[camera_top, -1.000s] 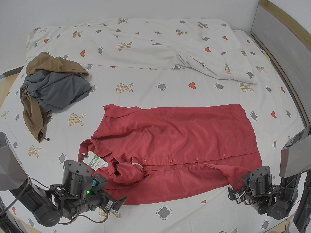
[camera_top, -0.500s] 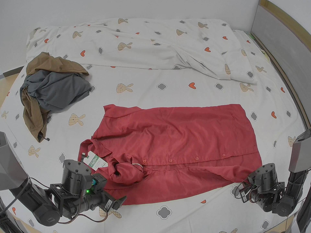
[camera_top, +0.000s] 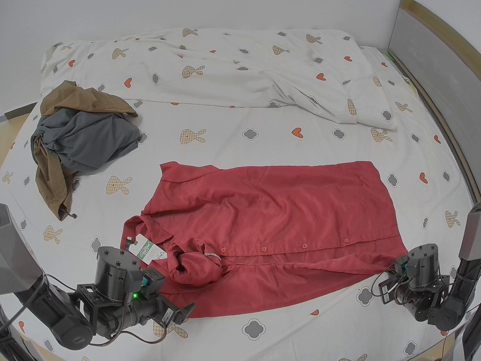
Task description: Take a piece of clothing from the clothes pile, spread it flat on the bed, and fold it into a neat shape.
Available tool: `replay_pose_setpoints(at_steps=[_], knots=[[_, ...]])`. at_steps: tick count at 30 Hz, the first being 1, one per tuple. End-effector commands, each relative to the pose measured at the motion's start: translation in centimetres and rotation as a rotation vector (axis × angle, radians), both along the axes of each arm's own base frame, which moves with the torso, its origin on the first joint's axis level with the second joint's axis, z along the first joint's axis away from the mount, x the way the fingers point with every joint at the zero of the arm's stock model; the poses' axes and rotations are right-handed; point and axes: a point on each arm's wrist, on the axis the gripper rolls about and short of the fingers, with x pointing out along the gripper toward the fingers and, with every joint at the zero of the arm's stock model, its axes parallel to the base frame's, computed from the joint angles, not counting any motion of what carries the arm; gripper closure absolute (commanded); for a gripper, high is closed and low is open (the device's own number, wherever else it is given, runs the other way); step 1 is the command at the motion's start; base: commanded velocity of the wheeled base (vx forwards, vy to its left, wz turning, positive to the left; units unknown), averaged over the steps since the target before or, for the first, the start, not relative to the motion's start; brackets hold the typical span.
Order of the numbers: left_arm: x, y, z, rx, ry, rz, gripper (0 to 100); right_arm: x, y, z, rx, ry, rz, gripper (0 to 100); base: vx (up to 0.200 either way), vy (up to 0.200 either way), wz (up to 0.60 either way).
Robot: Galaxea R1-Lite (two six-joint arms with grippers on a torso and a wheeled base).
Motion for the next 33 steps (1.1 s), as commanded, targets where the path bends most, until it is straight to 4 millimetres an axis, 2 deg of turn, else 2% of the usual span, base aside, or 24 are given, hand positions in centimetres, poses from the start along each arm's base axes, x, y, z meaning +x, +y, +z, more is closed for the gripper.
replay_pose_setpoints(at_steps=[1,3,10,14,18,23,33], knots=[[0.1,0.0,0.1,-0.001,-0.003,0.000,0,-0.7,-0.4,1.9,0.030,-0.080,-0.004,100,0.000,0.000,0.00],[0.1,0.0,0.1,-0.001,-0.003,0.000,0,-0.5,-0.2,2.8,0.050,-0.133,0.005,100,0.000,0.000,0.00],[0.1,-0.1,0.0,-0.001,-0.003,0.000,0,1.7,0.5,3.7,0.078,-0.207,-0.007,100,0.000,0.000,0.00],[0.1,0.0,0.0,-0.002,-0.003,0.004,0,3.0,1.0,3.5,0.082,-0.219,-0.010,100,0.000,0.000,0.00],[0.2,0.0,0.0,0.000,-0.002,0.006,0,3.4,1.0,3.4,0.078,-0.217,-0.011,100,0.000,0.000,0.00],[0.2,0.1,0.0,0.000,-0.002,0.009,0,4.5,0.5,3.0,0.072,-0.217,-0.049,100,0.000,0.000,0.00],[0.2,0.1,-0.1,0.001,-0.001,0.009,0,6.1,-0.5,3.6,0.044,-0.249,-0.084,100,0.000,0.000,0.00]])
